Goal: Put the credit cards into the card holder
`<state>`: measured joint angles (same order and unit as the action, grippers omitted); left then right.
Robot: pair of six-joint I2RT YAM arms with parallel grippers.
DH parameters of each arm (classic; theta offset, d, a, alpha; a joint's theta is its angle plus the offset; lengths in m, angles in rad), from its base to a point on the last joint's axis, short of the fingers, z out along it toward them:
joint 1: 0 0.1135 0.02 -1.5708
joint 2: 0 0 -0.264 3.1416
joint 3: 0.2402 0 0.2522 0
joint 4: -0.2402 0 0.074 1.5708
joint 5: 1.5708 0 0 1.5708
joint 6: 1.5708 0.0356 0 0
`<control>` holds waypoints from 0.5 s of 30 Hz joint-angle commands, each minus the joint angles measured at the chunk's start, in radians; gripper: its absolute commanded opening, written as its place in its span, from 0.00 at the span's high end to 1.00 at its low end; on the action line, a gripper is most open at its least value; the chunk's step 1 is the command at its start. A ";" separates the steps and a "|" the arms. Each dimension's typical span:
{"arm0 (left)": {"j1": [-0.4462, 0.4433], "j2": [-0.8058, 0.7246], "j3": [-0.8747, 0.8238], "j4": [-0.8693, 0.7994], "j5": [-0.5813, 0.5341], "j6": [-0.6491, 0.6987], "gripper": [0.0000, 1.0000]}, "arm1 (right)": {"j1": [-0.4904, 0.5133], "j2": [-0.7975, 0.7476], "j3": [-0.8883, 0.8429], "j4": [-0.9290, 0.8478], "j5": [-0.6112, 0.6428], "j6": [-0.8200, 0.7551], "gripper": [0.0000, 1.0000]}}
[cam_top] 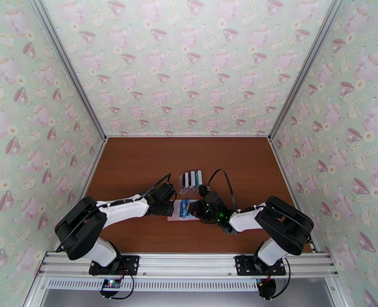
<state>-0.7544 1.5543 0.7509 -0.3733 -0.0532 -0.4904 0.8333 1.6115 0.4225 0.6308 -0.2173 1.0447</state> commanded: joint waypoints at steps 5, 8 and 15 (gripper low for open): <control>-0.007 -0.011 -0.027 -0.019 0.022 -0.010 0.86 | 0.018 0.034 -0.011 -0.011 -0.007 0.014 1.00; -0.007 -0.012 -0.029 -0.017 0.024 -0.014 0.86 | 0.021 0.037 -0.006 -0.026 -0.005 0.011 1.00; -0.007 -0.015 -0.027 -0.018 0.029 -0.019 0.86 | 0.028 0.041 0.020 -0.104 0.002 0.000 1.00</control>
<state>-0.7544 1.5490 0.7456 -0.3706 -0.0528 -0.4976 0.8455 1.6310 0.4271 0.6147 -0.2165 1.0477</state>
